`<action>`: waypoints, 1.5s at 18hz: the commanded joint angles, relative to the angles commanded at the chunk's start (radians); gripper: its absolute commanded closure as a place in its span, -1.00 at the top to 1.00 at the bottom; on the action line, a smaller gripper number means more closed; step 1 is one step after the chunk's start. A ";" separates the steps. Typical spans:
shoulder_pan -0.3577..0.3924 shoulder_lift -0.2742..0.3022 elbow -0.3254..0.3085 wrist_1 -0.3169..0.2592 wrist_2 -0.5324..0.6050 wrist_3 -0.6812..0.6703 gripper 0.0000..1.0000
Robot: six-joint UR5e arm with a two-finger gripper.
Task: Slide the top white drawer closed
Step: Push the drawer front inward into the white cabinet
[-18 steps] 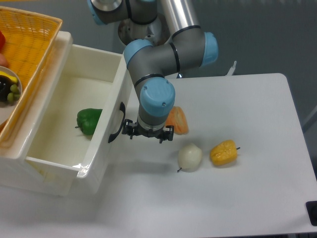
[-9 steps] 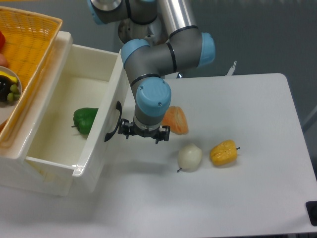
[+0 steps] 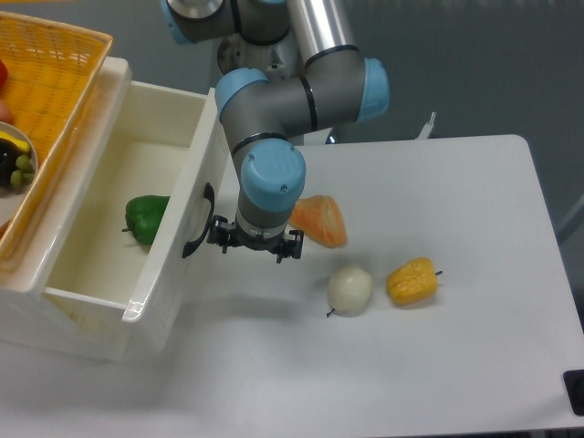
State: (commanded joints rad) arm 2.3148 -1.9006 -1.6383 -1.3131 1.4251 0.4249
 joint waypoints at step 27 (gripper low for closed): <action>-0.048 0.029 -0.012 -0.023 -0.054 -0.003 1.00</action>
State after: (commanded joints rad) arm 2.2672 -1.8715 -1.6506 -1.3361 1.3714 0.4218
